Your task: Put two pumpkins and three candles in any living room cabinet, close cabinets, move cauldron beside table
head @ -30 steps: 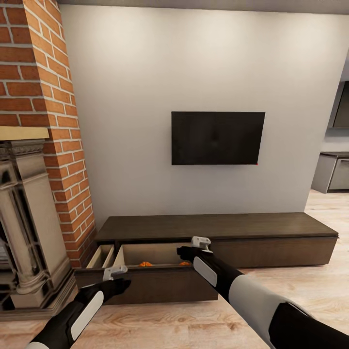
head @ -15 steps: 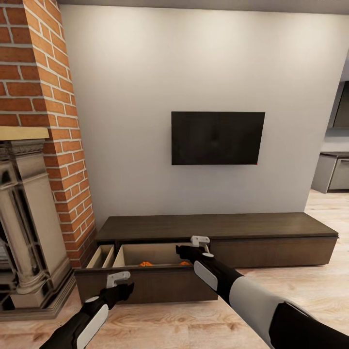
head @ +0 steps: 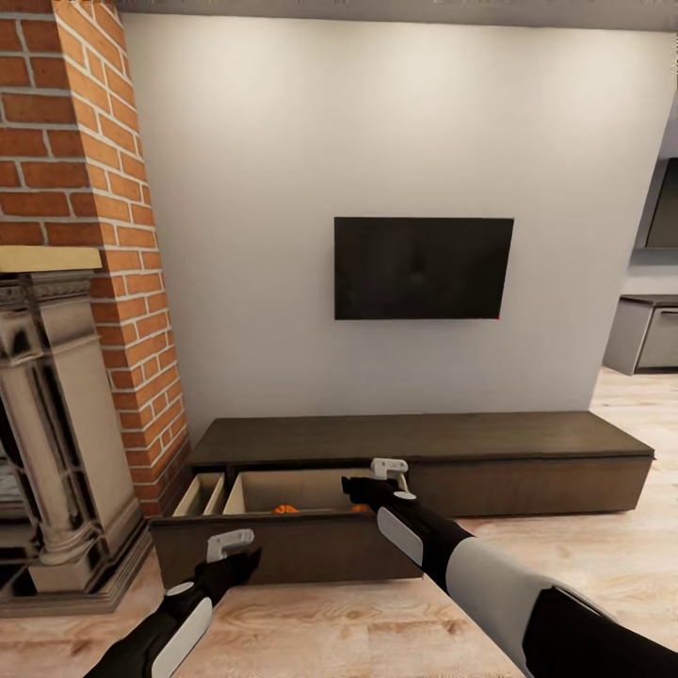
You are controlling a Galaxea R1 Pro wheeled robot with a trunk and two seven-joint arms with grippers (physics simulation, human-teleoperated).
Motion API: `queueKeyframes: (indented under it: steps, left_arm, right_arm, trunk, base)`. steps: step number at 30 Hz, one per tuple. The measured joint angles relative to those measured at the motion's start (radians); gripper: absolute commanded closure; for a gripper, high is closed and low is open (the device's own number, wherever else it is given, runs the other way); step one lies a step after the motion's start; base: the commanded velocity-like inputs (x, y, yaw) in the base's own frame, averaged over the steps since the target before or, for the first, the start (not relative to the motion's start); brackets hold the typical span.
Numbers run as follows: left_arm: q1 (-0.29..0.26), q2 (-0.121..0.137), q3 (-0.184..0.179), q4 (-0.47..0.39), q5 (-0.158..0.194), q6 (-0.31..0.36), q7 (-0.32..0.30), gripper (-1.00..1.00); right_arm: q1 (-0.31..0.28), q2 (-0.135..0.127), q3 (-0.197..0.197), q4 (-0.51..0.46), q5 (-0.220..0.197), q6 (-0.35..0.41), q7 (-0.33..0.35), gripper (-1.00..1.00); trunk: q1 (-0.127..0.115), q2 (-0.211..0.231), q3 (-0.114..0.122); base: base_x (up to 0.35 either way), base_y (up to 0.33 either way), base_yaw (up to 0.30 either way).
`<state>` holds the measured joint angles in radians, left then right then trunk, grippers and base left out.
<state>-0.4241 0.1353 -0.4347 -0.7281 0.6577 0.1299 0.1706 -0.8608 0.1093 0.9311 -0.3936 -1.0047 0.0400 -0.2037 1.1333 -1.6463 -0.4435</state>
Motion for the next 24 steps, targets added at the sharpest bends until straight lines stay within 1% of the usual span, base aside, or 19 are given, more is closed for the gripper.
queueKeyframes:
  steps: [3, 6, 13, 15, 21, 22, 24]
  left_arm:
    - [0.002, 0.001, 0.000, 0.001, -0.001, -0.002, 0.001, -1.00]
    - [0.003, 0.001, 0.000, 0.002, -0.002, -0.003, 0.001, -1.00]
    - [0.003, 0.001, 0.000, 0.002, -0.001, -0.003, 0.002, -1.00]
    - [0.003, 0.001, 0.000, 0.002, 0.000, -0.003, 0.002, -1.00]
    - [0.005, 0.001, 0.000, 0.002, -0.002, -0.005, 0.001, -1.00]
    - [0.005, 0.001, 0.000, 0.003, -0.001, -0.010, 0.001, -1.00]
    - [0.006, 0.001, -0.001, 0.005, 0.001, -0.043, 0.001, -1.00]
  right_arm:
    - [0.000, -0.001, 0.000, 0.000, 0.001, -0.006, 0.000, -1.00]
    - [0.000, -0.001, 0.001, 0.000, 0.002, -0.028, -0.001, -1.00]
    - [0.000, -0.001, -0.001, 0.001, 0.002, -0.040, 0.000, -1.00]
    - [0.000, 0.003, 0.001, 0.000, 0.002, -0.039, 0.001, -1.00]
    - [0.001, -0.001, 0.000, 0.001, 0.003, -0.051, 0.001, -1.00]
    - [0.002, -0.001, 0.000, 0.001, 0.004, -0.058, 0.000, -1.00]
    - [0.009, -0.001, 0.001, 0.001, 0.006, -0.074, 0.000, -1.00]
  trunk:
    - [0.000, 0.000, 0.000]
    - [0.000, 0.000, 0.000]
    - [0.000, 0.000, 0.000]
    - [0.000, 0.000, 0.000]
    - [0.000, 0.000, 0.000]
    - [0.000, 0.000, 0.000]
    - [0.000, 0.000, 0.000]
  base:
    - [-0.066, 0.019, 0.000]
    - [-0.012, 0.003, 0.000]
    - [-0.008, 0.001, 0.000]
    - [-0.189, 0.111, 0.000]
    - [-0.043, 0.024, 0.000]
    - [-0.008, 0.004, 0.000]
    - [-0.005, 0.003, 0.000]
